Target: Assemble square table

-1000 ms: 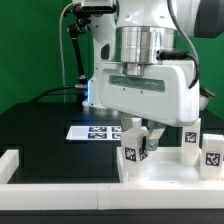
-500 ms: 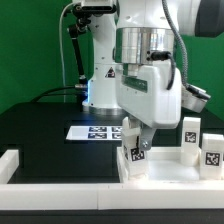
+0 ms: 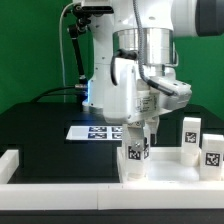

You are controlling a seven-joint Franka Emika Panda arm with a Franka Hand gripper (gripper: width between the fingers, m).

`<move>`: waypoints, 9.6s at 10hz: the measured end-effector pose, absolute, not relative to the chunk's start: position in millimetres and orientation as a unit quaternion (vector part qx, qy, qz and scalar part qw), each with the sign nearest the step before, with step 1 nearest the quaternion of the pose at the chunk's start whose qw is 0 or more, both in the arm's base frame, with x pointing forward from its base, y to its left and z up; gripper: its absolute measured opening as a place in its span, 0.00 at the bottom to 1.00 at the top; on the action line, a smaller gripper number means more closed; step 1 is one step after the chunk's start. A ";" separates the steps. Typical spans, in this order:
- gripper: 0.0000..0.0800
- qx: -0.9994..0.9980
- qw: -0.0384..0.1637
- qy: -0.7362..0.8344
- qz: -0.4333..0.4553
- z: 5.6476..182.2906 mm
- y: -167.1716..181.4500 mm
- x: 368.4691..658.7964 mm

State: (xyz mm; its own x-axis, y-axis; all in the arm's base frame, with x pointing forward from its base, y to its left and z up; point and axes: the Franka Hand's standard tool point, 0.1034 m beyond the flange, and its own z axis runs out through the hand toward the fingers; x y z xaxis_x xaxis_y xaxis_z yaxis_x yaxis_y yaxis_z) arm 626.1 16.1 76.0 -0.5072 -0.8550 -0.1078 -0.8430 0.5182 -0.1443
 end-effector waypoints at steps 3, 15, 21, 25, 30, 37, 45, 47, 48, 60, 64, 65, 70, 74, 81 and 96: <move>0.63 -0.506 0.081 0.858 -0.038 74.8 15.9 625.7; 0.65 -0.896 0.011 0.439 -0.070 83.0 2.6 632.7; 0.37 -0.702 0.030 0.710 -0.050 79.2 -4.7 623.6; 0.37 -0.502 0.081 0.860 -0.034 78.6 4.2 619.7; 0.78 -0.712 0.043 0.699 -0.047 80.6 10.0 619.0; 0.81 -0.919 0.000 0.389 -0.065 82.1 4.6 622.8; 0.36 -0.827 0.014 0.559 -0.063 81.4 5.0 622.5; 0.36 -0.679 0.043 0.731 -0.052 81.2 7.0 621.1; 0.36 -0.588 0.075 0.804 -0.048 80.1 8.5 620.1; 0.81 -0.836 0.040 0.542 -0.076 83.5 12.6 628.4; 0.66 -0.859 0.039 0.503 -0.086 83.2 8.4 631.3; 0.66 -0.851 0.041 0.517 -0.085 83.1 8.7 631.2; 0.38 -0.684 0.068 0.724 -0.059 82.4 -1.3 626.9; 0.38 -0.468 0.138 0.873 -0.022 80.7 -0.5 624.5; 0.81 -0.749 0.091 0.653 -0.073 80.8 -2.3 627.3; 0.37 -0.662 0.039 0.748 -0.035 77.3 0.4 621.7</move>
Offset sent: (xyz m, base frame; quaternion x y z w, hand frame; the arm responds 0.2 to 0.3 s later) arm -0.0037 0.0075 0.0060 -0.0318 -0.0002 -0.3190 0.9472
